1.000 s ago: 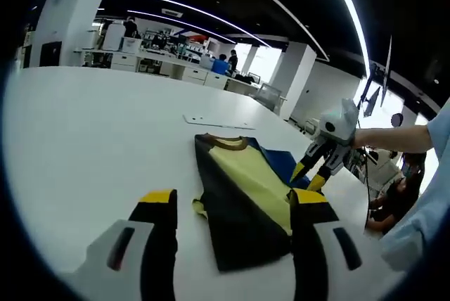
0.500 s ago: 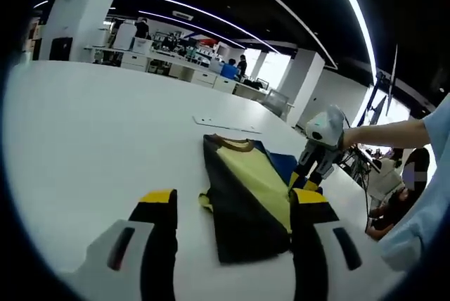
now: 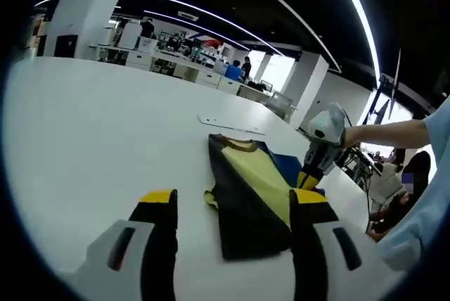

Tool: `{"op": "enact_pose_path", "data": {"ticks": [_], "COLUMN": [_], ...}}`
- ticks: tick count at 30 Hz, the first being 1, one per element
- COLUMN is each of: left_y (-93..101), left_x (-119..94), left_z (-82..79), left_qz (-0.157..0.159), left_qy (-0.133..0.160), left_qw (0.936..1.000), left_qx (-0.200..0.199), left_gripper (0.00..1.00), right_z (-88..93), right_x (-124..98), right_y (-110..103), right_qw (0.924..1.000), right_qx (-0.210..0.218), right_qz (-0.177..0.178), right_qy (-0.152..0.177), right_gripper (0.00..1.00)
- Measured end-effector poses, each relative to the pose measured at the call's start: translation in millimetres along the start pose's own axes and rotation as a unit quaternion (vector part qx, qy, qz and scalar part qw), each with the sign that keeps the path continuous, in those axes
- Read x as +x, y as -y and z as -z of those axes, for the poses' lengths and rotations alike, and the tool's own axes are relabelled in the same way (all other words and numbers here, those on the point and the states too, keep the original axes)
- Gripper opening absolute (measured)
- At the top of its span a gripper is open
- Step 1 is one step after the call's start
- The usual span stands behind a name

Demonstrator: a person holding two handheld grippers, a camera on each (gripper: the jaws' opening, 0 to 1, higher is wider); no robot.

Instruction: Fold the garment on the visible template until the final outline fits inside the template.

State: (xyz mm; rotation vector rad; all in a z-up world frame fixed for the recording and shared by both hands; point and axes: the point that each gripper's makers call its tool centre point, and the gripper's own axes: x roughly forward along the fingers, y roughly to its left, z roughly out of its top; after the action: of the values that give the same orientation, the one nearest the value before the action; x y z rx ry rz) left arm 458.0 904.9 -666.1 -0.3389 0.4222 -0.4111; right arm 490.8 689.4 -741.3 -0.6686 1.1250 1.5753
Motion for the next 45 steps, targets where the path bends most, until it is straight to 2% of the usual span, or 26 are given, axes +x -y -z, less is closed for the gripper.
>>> {"op": "enact_pose_path", "data": {"ticks": [5, 11, 13, 20, 23, 30, 31, 32, 33, 38, 39, 40, 41, 43, 45], "left_y": [3.0, 13.3, 14.3, 23.2, 27.2, 33.3, 34.2, 35.2, 35.9, 40.3, 41.0, 41.0, 41.7, 43.2, 44.7], "left_x": [4.1, 11.4, 13.2, 23.2, 28.2, 36.5, 37.4, 38.3, 39.9, 44.7, 45.7, 46.5, 46.9, 47.3, 46.9], "left_z": [-0.7, 0.0, 0.2, 0.5, 0.8, 1.6, 1.8, 2.0, 2.5, 5.5, 5.9, 5.9, 5.1, 4.0, 1.5], "left_qz": [0.007, 0.02, 0.025, 0.039, 0.045, 0.059, 0.06, 0.062, 0.063, 0.069, 0.07, 0.07, 0.072, 0.072, 0.074], "left_qy": [-0.001, -0.006, -0.007, -0.01, -0.013, -0.019, -0.019, -0.019, -0.02, -0.023, -0.024, -0.024, -0.023, -0.02, -0.016], "left_qw": [1.0, 0.9997, 0.9996, 0.9991, 0.9988, 0.998, 0.9979, 0.9978, 0.9977, 0.9973, 0.9972, 0.9971, 0.9971, 0.9971, 0.9971], "left_qx": [0.002, 0.011, 0.01, 0.011, 0.013, 0.015, 0.015, 0.015, 0.015, 0.012, 0.013, 0.013, 0.013, 0.012, 0.01], "left_gripper": [0.61, 0.61, 0.61, 0.61, 0.61, 0.61, 0.6, 0.6, 0.6, 0.6, 0.6, 0.61, 0.61, 0.61, 0.61], "right_z": [2.3, 20.8, 26.9, 62.2, 82.0, 123.4, 128.7, 138.8, 144.5, 176.7, 185.3, 190.7, 201.6, 214.8, 229.2], "right_x": [-16.3, -43.1, -53.1, -85.5, -101.2, -126.0, -128.8, -133.6, -136.4, -157.1, -161.7, -163.5, -166.7, -168.1, -169.1], "right_y": [1.9, 11.6, 13.2, 18.9, 24.1, 24.8, 24.6, 25.7, 25.9, 29.2, 29.4, 28.7, 29.0, 28.3, 27.1], "right_qw": [0.9997, 0.9967, 0.9935, 0.9822, 0.9706, 0.9431, 0.94, 0.9337, 0.9317, 0.9016, 0.8923, 0.8886, 0.8812, 0.8777, 0.87], "right_qx": [0.01, 0.045, 0.067, 0.117, 0.153, 0.229, 0.237, 0.25, 0.254, 0.31, 0.328, 0.335, 0.35, 0.358, 0.375], "right_qz": [0.017, 0.057, 0.074, 0.123, 0.156, 0.193, 0.197, 0.21, 0.214, 0.246, 0.253, 0.255, 0.264, 0.269, 0.275], "right_qy": [0.016, 0.038, 0.055, 0.081, 0.099, 0.144, 0.147, 0.147, 0.148, 0.175, 0.18, 0.181, 0.177, 0.17, 0.165], "right_gripper": [0.0, 0.0, 0.0, 0.0, 0.0, 0.0, 0.0, 0.0, 0.0, 0.0, 0.0, 0.0, 0.0, 0.0, 0.0]}}
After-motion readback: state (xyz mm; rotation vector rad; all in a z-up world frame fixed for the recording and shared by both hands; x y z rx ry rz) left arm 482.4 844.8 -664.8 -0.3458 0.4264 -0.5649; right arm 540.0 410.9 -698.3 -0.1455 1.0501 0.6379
